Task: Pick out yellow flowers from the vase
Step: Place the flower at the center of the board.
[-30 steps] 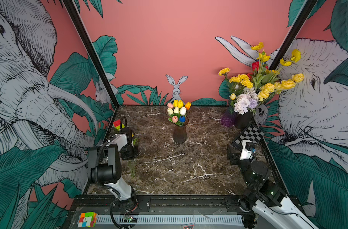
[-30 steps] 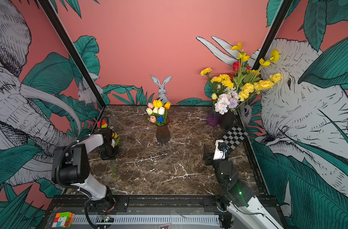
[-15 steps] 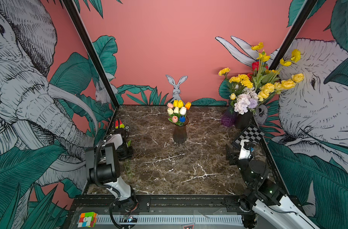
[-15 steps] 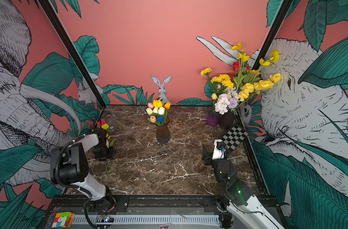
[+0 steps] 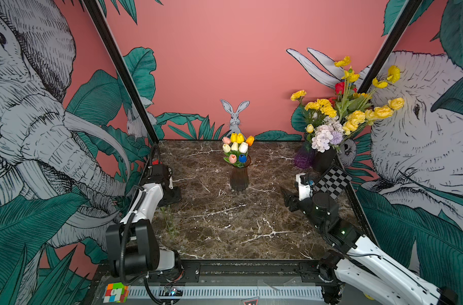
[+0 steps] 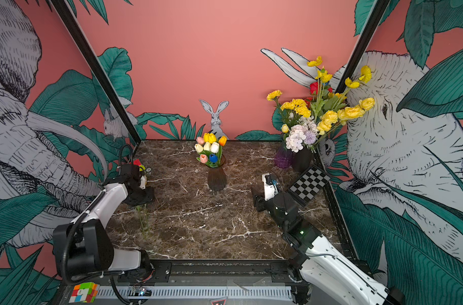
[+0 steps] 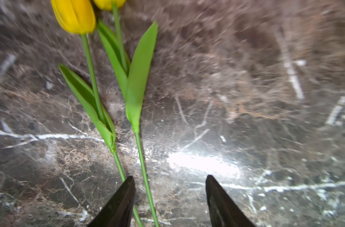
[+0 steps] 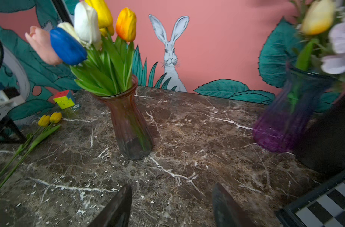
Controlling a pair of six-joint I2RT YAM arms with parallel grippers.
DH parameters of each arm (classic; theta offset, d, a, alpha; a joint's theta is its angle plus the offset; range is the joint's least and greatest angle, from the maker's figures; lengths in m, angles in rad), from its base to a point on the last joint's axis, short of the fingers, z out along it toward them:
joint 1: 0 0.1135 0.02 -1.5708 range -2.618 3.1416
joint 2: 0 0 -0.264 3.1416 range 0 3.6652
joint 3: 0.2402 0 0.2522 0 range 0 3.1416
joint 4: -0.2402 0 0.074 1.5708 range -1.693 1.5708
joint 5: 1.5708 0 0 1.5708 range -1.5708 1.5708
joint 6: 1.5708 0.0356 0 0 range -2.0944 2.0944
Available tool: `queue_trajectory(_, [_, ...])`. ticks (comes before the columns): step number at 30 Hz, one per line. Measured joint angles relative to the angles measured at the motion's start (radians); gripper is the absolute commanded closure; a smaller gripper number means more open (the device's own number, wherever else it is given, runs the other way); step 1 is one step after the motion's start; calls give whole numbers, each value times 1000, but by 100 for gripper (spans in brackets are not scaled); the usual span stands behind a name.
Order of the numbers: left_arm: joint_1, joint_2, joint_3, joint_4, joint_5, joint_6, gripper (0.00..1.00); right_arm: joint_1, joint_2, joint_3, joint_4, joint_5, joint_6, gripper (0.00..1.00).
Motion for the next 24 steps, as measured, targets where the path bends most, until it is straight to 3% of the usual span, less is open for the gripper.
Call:
queue_trajectory(7, [-27, -193, -30, 21, 14, -6, 33, -13, 288, 171, 92, -141, 9, 43])
queue_trajectory(14, [-38, -360, -73, 89, 121, -29, 32, -34, 507, 313, 254, -255, 47, 46])
queue_trajectory(24, [-43, -414, -73, 110, 156, -50, 32, -65, 753, 418, 465, -286, 44, 50])
